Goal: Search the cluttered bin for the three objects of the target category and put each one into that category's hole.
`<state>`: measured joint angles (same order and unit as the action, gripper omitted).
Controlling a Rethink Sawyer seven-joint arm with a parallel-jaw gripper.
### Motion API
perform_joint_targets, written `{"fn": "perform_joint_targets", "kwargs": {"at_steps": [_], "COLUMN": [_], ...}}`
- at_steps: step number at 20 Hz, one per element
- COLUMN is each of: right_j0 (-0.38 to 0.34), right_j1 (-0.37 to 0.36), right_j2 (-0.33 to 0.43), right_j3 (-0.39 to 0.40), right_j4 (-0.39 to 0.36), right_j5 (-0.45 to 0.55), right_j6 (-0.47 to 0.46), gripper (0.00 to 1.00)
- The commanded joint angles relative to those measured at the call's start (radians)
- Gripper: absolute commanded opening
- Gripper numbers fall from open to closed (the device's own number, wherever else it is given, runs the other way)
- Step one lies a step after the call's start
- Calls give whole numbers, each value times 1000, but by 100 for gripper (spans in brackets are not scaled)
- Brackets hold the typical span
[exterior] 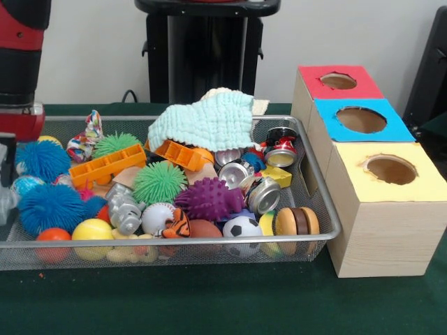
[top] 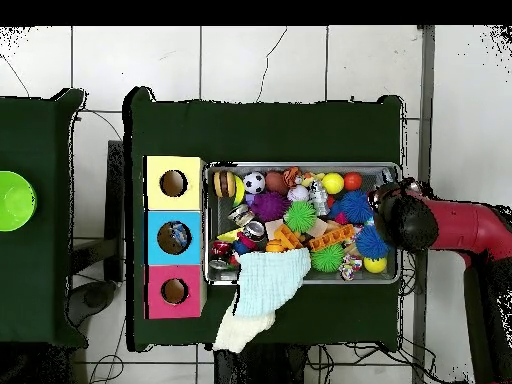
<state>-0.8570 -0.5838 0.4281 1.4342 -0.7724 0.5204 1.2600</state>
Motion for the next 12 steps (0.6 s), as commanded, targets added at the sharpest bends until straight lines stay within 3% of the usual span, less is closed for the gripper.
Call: {"fn": "perform_joint_targets", "kwargs": {"at_steps": [1, 8, 12], "right_j0": [22, 35, 62], "right_j1": [-169, -299, -354], "right_j2": [6, 16, 6], "right_j3": [210, 284, 327], "right_j4": [99, 234, 315], "right_j5": [43, 140, 152], "right_j6": [83, 64, 109], "gripper": [0, 0, 0]}}
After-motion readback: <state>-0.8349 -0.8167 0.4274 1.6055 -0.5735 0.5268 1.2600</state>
